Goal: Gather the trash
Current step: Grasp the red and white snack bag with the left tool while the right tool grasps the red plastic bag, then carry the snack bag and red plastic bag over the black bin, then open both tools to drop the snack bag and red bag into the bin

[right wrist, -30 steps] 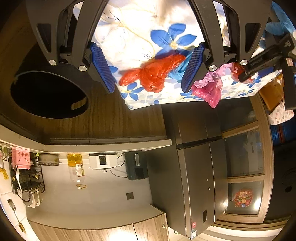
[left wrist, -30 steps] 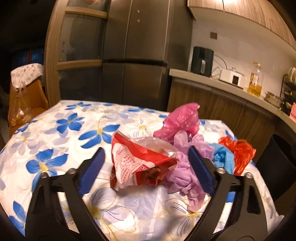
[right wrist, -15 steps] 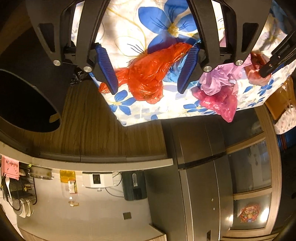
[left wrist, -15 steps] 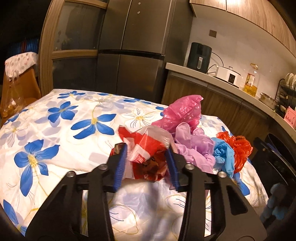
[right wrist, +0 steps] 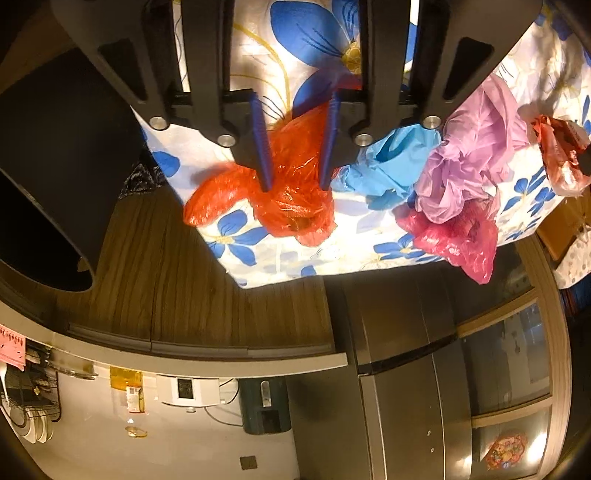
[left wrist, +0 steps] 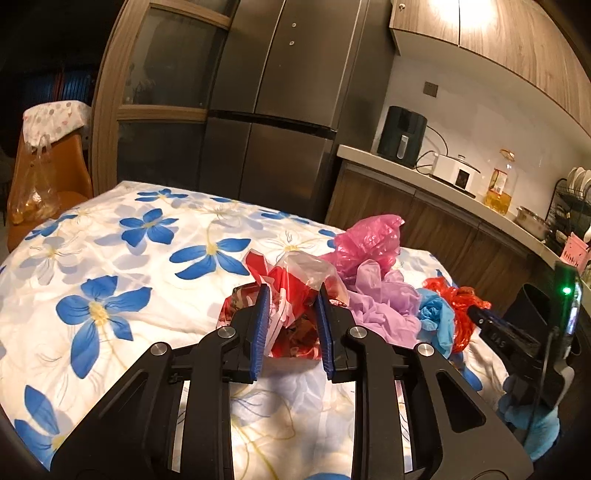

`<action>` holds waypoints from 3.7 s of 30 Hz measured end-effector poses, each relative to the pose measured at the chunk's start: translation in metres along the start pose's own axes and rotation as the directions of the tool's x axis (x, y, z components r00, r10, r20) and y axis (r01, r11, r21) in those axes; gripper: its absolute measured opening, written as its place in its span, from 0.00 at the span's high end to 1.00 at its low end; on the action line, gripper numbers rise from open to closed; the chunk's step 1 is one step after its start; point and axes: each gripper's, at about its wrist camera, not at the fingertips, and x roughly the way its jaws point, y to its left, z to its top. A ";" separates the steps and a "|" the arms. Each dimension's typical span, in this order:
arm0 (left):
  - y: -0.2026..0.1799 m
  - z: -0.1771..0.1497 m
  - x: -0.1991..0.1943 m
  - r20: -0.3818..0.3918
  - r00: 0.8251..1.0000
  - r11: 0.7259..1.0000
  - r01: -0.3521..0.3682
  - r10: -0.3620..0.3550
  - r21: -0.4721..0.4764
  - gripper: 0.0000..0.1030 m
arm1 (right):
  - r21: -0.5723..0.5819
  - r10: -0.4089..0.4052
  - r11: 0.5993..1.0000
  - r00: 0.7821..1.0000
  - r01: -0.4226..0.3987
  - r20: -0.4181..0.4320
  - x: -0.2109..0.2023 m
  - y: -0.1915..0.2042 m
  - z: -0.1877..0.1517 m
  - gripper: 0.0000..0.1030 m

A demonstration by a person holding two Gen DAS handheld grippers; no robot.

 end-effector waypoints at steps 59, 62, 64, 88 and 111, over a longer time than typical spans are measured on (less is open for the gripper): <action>-0.213 -0.014 -0.085 0.007 0.925 0.901 0.368 -0.380 0.230 0.77 | 0.111 -0.125 0.990 0.919 0.090 0.374 -0.218 -0.114 -0.001 0.99; -0.231 -0.015 -0.084 0.004 0.912 0.885 0.396 -0.409 0.243 0.77 | 0.123 -0.150 0.986 0.914 0.111 0.377 -0.220 -0.124 -0.001 0.99; -0.245 -0.015 -0.083 0.003 0.903 0.874 0.414 -0.429 0.253 0.77 | 0.132 -0.165 0.984 0.911 0.123 0.378 -0.221 -0.131 0.000 0.99; -0.353 -0.018 -0.042 -0.061 0.851 0.793 0.510 -0.522 0.332 0.77 | 0.192 -0.242 0.965 0.895 0.180 0.376 -0.207 -0.181 0.011 0.99; -0.376 -0.029 -0.006 -0.098 0.835 0.771 0.540 -0.541 0.337 0.76 | 0.200 -0.230 0.966 0.905 0.166 0.359 -0.182 -0.198 0.018 0.99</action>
